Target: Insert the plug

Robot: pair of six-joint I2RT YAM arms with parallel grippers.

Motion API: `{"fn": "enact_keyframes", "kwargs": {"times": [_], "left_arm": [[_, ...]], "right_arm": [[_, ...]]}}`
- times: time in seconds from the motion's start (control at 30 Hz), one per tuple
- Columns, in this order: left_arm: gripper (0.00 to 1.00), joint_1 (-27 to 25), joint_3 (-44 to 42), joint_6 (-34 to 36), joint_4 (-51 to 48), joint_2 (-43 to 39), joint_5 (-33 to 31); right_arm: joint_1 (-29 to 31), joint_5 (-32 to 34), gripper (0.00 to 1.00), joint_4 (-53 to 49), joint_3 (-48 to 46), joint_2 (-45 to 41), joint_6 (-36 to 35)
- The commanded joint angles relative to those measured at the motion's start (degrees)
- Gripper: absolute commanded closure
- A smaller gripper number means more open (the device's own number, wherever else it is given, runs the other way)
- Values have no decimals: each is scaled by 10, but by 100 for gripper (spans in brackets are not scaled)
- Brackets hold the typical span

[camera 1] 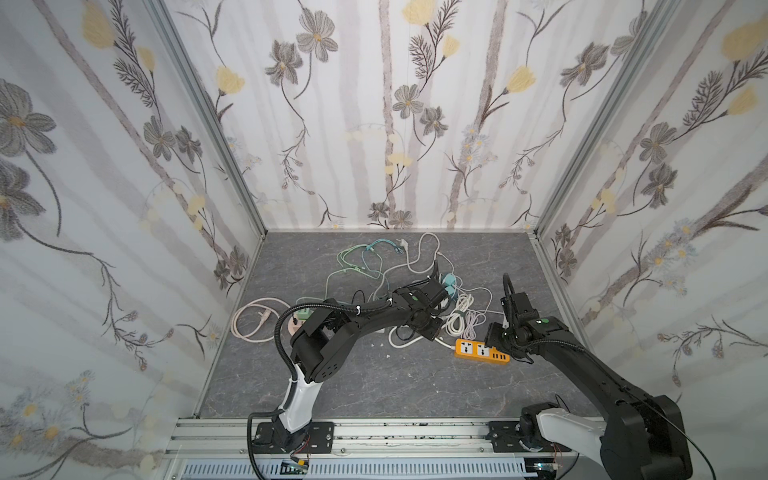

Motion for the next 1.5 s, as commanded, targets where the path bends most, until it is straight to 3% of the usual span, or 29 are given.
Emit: {"fn": "enact_keyframes", "kwargs": {"times": [0.0,0.1,0.2,0.37,0.47,0.6,0.73,1.0,1.13,1.27,1.47], "left_arm": [[74,-1,-23,-11,-57,-21,14],[87,-1,-51,-36,-68,-41,14],[90,0,-81,-53,-51,-77,-15],[100,7,-124,-75,-43,-114,1],[100,9,-170,-78,-34,-144,11],[98,19,-228,-78,-9,-181,46],[96,24,-245,-64,-2,-194,58],[95,33,-240,-60,-1,-181,61],[93,36,-254,-73,12,-190,57],[93,37,-258,-79,17,-191,58],[92,38,-259,-82,16,-192,57]], "right_arm": [[16,-31,56,16,3,33,-27],[51,-56,62,15,5,53,-30],[91,-85,63,34,3,69,-14],[136,-138,68,47,43,106,-22],[138,-157,66,33,82,74,-25],[124,-66,48,24,136,23,-25],[103,-91,41,54,189,74,-49],[103,-63,42,49,324,281,36],[112,-64,43,79,311,303,85],[119,-123,45,117,295,326,123],[148,-95,49,164,251,321,179]]}}
